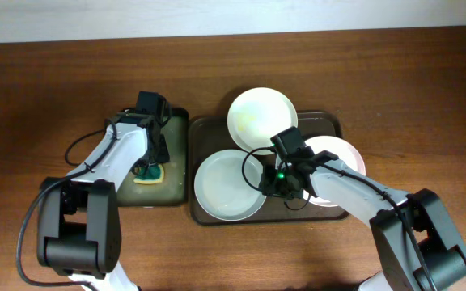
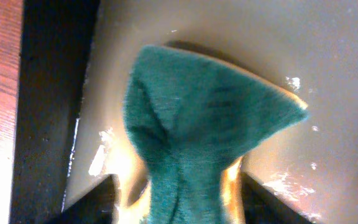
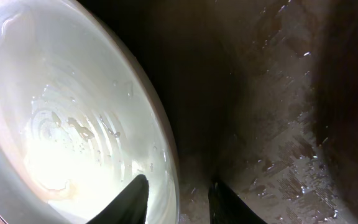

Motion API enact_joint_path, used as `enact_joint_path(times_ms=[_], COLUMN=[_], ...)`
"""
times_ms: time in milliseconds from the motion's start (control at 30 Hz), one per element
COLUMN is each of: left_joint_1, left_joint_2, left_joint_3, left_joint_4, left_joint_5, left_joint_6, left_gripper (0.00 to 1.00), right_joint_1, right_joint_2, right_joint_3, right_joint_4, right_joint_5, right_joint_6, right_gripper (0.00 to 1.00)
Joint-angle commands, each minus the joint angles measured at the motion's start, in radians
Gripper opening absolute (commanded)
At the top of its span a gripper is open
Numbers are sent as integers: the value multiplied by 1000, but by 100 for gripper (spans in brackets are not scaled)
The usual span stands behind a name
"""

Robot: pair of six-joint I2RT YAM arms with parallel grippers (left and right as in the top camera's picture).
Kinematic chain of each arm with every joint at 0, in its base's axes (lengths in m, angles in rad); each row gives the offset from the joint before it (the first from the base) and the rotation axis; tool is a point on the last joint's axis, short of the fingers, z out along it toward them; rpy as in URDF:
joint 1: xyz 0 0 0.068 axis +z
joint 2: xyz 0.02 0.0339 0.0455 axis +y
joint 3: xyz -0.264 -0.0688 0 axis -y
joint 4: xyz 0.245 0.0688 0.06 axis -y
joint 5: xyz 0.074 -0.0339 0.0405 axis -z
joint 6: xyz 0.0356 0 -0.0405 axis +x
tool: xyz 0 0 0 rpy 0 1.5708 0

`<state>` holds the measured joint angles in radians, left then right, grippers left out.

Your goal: Clean dirty plates on tray and stack at the side

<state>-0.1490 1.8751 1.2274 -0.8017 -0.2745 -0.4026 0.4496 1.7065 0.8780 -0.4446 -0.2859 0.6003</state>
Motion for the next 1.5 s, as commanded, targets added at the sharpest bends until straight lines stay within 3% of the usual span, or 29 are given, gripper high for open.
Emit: enact_joint_path(times_ms=[0, 167, 333, 533, 733, 833, 1033, 1067, 1233, 1467], left_joint_1=[8, 8, 11, 34, 34, 34, 34, 34, 34, 34], left_joint_2=[-2, -81, -229, -399, -415, -415, -415, -415, -415, -415], left_joint_3=[16, 108, 182, 187, 187, 187, 187, 187, 187, 187], left_joint_4=[-15, -95, -120, -127, -128, -128, -128, -128, -128, -128], left_joint_5=[-13, -6, -8, -11, -10, -10, -10, -10, -10, -10], left_joint_6=[8, 7, 8, 7, 7, 7, 7, 7, 7, 7], left_gripper=[77, 82, 100, 100, 99, 99, 99, 99, 99, 99], right_joint_1=[7, 7, 7, 8, 8, 9, 10, 11, 28, 27], right_joint_2=[11, 11, 11, 11, 11, 11, 11, 11, -3, -150], right_joint_3=[-3, -3, -3, -3, -3, -3, -3, -3, 2, 87], right_joint_4=[-12, -12, -16, -19, -3, 25, 40, 38, 25, -124], right_joint_5=[46, 55, 62, 96, 151, 151, 151, 150, 127, 110], right_joint_6=[-1, -2, -2, -1, -1, -1, -1, -1, -3, -27], right_gripper=[34, 36, 38, 37, 37, 24, 13, 4, 4, 4])
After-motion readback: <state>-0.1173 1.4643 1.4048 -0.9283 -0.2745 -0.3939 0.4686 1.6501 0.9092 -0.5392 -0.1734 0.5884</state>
